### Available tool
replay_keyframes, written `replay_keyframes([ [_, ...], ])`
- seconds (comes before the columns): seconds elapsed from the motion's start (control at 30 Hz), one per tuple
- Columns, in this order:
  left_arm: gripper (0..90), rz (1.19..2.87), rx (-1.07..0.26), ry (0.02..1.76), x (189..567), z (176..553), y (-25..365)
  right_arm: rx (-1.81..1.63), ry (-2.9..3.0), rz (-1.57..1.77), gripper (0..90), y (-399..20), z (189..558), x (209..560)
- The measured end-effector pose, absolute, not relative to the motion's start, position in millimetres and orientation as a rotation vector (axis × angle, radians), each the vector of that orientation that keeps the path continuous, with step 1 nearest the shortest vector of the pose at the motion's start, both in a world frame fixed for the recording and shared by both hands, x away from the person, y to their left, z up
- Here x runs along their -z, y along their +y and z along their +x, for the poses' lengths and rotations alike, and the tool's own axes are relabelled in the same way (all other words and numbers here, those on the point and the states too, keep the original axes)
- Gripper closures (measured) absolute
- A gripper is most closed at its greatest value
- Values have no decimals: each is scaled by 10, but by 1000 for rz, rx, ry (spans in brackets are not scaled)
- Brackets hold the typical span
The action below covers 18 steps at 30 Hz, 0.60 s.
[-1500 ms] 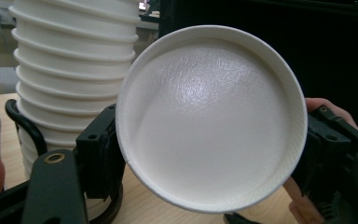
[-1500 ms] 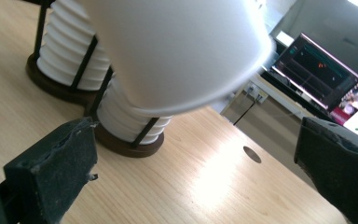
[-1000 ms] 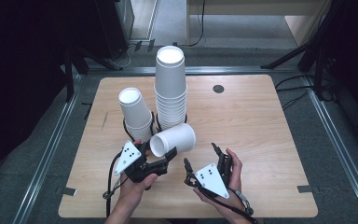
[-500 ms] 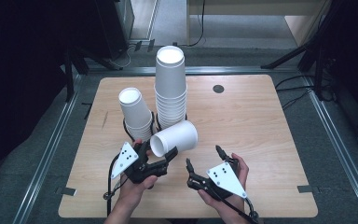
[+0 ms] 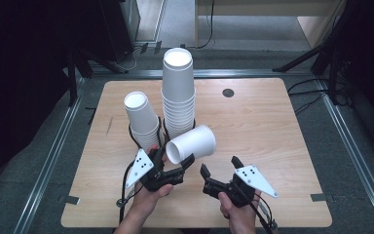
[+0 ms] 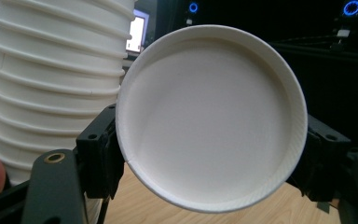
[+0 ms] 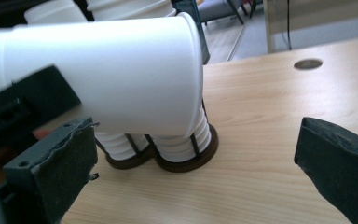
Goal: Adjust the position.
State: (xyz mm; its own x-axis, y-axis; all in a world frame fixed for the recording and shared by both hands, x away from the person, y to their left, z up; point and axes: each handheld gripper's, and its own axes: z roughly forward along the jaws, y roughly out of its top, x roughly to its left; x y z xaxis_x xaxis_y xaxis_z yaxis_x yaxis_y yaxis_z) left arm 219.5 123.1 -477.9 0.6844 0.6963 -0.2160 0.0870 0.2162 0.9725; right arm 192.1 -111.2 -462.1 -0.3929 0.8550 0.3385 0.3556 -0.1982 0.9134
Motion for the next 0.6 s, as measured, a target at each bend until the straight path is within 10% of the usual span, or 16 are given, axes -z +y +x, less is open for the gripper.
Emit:
replay_keyframes([
  [0.6,238,1277,-499,676,4852,2240,940,-2050,1284,2082,0,-1371,2012,4579],
])
